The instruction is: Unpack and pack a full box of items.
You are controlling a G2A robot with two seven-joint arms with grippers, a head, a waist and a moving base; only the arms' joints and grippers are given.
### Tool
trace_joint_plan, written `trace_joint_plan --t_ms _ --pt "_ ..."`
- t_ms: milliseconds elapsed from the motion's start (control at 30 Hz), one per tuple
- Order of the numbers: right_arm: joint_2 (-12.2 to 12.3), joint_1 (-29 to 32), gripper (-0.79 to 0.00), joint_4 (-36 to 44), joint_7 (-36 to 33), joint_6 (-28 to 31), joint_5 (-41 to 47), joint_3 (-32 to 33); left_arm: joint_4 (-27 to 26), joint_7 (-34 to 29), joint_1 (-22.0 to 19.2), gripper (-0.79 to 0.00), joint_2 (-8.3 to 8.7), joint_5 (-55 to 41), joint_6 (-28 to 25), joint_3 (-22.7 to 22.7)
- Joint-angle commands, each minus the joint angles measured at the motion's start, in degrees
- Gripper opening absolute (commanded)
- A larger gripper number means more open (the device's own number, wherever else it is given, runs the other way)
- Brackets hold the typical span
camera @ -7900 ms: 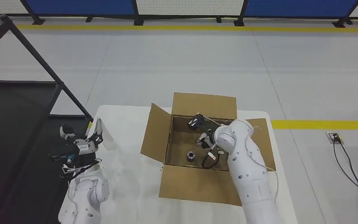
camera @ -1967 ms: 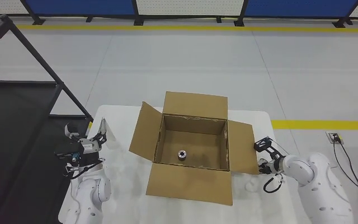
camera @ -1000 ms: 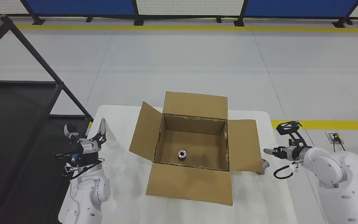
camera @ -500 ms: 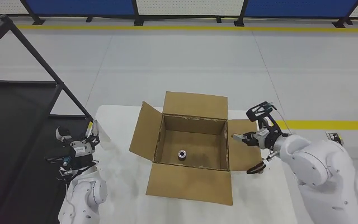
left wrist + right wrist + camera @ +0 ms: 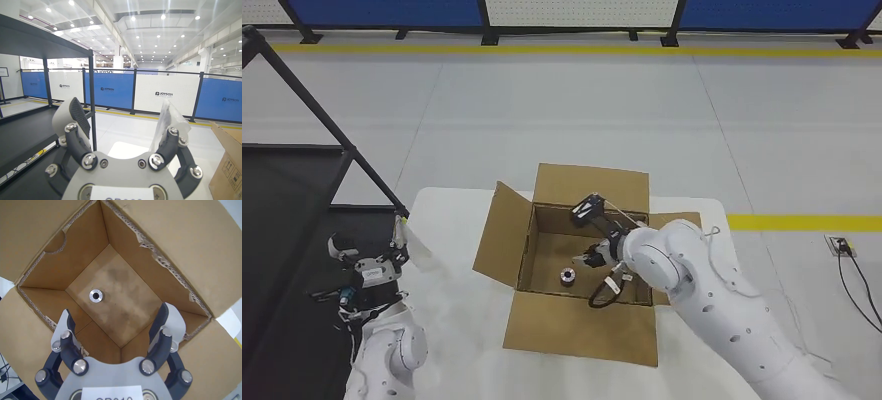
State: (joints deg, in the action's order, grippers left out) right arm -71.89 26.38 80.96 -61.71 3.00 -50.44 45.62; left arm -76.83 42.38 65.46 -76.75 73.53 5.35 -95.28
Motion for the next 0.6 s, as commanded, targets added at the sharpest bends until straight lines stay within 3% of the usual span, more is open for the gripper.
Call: trace_joint_plan --t_ms 0,367,433,567 --pt "0.1 0.2 0.000 0.2 0.0 0.0 0.0 0.3 0.0 0.0 0.2 0.000 0.09 -0.2 -0.1 -0.6" --pt "0.0 1.0 0.000 -0.5 0.5 1.4 0.7 -0.1 0.3 -0.3 0.3 0.000 0.33 -1.0 -0.8 -2.3" --pt "-0.6 0.1 0.000 -2.8 0.6 -0.2 0.3 -1.1 0.3 -0.5 0.1 0.000 0.36 -0.4 -1.0 -1.9" --pt "-3.2 -3.9 0.000 -8.8 -0.1 2.2 3.6 -6.0 0.0 -0.6 0.1 0.000 0.42 0.3 -1.4 -1.7"
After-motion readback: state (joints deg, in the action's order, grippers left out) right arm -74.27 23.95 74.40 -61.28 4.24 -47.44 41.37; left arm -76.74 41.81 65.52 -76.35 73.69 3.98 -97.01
